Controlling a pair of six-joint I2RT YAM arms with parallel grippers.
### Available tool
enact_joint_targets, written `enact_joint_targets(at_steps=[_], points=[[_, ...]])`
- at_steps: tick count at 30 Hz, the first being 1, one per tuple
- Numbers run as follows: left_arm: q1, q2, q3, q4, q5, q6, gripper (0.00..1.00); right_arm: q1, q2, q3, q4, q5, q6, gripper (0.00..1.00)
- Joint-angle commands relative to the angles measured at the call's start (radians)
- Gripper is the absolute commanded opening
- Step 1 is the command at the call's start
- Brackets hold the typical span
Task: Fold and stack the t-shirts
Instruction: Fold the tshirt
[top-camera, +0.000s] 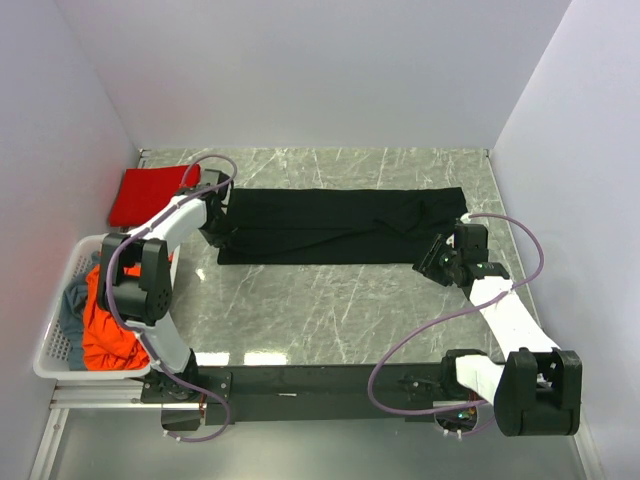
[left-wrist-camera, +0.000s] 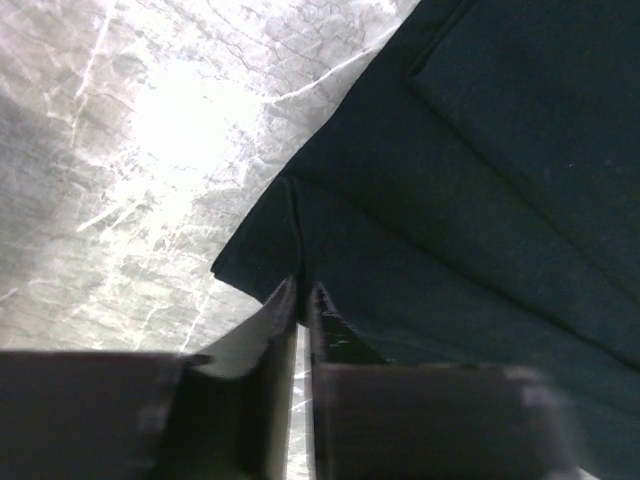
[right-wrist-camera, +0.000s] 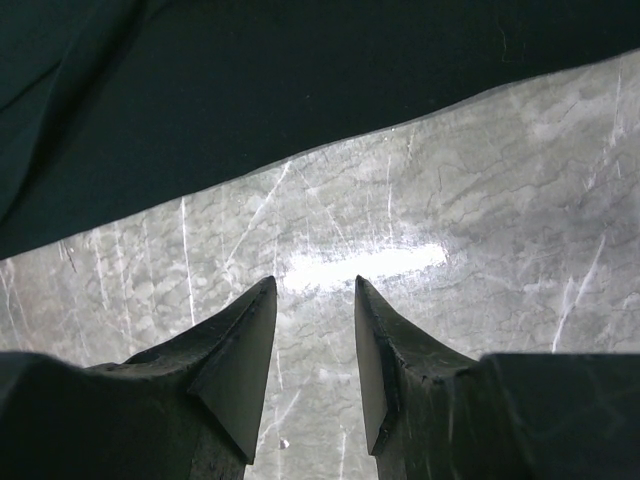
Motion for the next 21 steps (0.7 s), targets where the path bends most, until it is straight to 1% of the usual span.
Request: enact_joint_targets(at_steps=[1, 3, 8, 12, 14, 15, 21], points=[[-0.003, 0.024, 0.014, 0.008, 0.014, 0.020, 0.09, 0.003, 0.001, -0.001, 0.027, -0.009, -0.013, 0.44], [-0.003, 0.038, 0.019, 0.011, 0.011, 0.021, 0.01, 0.004, 0.002, -0.002, 0.027, -0.007, -0.014, 0.44], [0.004, 0.080, 0.102, -0.004, -0.005, 0.031, 0.01, 0.004, 0.016, -0.004, 0.041, -0.010, -0.025, 0.44], [0.020, 0.124, 0.183, -0.015, -0.006, 0.028, 0.01, 0.004, 0.041, 0.004, 0.089, -0.056, -0.031, 0.43], [0.032, 0.135, 0.200, -0.013, 0.003, 0.026, 0.01, 0.004, 0.050, 0.017, 0.107, -0.067, -0.028, 0.43], [0.035, 0.144, 0.208, -0.012, 0.007, 0.026, 0.01, 0.035, 0.065, 0.024, 0.122, -0.067, -0.027, 0.43], [0.056, 0.205, 0.254, 0.008, 0.049, 0.006, 0.04, 0.046, 0.131, 0.067, 0.164, -0.035, 0.004, 0.43]])
